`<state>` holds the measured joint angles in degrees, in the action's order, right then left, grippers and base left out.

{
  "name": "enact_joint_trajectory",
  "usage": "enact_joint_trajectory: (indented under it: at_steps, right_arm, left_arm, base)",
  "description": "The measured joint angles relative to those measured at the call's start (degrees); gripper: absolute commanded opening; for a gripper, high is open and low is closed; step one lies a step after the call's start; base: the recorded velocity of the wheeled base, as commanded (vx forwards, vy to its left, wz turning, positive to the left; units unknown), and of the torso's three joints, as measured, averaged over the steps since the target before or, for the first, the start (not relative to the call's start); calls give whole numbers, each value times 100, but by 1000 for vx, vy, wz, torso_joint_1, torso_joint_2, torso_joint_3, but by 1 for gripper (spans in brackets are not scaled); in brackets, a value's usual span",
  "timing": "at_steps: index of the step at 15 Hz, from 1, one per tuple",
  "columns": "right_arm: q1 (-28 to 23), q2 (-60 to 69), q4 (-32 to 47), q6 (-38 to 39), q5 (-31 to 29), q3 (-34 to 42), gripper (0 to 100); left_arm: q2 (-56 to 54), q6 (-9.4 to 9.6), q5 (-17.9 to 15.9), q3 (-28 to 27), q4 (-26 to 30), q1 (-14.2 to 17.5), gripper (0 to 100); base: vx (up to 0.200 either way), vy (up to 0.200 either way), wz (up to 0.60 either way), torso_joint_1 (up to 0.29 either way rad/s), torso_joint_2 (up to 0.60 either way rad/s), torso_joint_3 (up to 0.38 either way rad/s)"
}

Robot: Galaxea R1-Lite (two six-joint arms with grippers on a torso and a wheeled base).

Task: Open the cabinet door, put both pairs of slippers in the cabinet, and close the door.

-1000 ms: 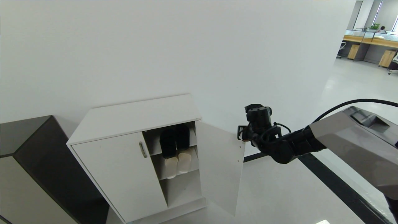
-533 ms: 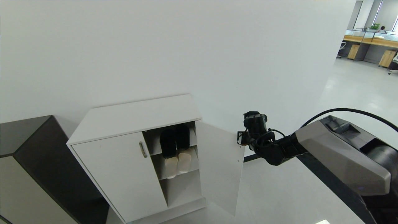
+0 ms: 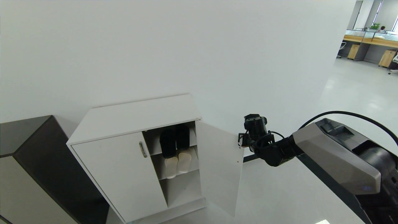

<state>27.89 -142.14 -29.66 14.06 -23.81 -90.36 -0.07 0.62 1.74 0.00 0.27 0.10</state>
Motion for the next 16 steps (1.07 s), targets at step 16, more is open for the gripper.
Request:
enact_joint_trajectory:
  at_steps: [16]
  right_arm:
    - [1259, 1130, -301, -43, -5, 1549, 0]
  left_arm:
    - [0, 0, 0, 0, 0, 0, 0]
  base:
    - [0, 0, 0, 0, 0, 0]
